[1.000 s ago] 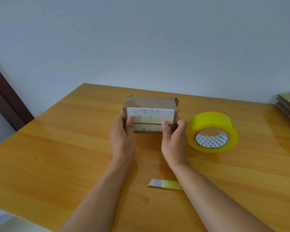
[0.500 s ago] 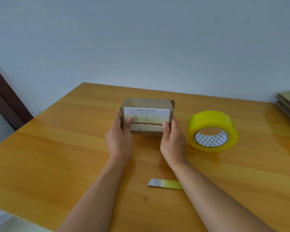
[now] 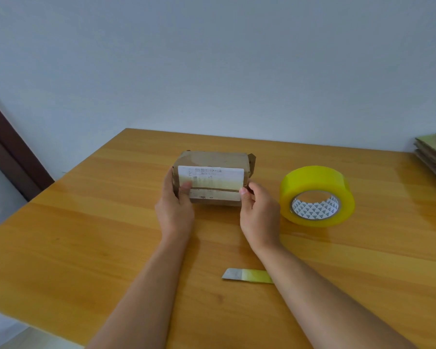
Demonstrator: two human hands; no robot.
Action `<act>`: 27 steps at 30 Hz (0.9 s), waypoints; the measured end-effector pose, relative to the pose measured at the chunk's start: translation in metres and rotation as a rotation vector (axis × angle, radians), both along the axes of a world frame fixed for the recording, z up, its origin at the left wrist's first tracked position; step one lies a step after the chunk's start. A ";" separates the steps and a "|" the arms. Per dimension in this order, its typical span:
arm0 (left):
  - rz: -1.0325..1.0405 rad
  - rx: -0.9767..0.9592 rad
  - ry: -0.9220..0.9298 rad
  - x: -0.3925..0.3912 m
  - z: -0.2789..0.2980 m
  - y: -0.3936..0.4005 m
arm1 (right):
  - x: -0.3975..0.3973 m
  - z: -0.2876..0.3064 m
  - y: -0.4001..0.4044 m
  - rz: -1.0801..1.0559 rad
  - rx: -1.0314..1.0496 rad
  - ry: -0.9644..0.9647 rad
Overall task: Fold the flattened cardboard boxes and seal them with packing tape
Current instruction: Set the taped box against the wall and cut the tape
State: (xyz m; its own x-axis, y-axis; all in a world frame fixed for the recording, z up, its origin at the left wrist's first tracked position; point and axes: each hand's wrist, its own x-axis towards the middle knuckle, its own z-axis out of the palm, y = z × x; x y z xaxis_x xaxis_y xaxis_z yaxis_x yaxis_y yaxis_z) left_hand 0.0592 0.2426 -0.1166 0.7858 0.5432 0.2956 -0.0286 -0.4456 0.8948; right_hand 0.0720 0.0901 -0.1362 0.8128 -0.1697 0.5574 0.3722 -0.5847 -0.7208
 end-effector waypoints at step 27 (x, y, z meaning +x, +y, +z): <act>-0.192 0.950 0.182 0.016 0.010 -0.010 | -0.003 0.002 0.006 0.126 -0.276 0.252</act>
State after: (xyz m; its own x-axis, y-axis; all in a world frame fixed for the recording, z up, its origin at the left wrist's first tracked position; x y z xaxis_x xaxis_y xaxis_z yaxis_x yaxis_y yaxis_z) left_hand 0.0754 0.2329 -0.1068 0.9128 0.0010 0.4085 -0.0728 -0.9836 0.1651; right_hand 0.0686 0.0959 -0.1345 0.9347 0.0687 0.3486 0.2852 -0.7303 -0.6208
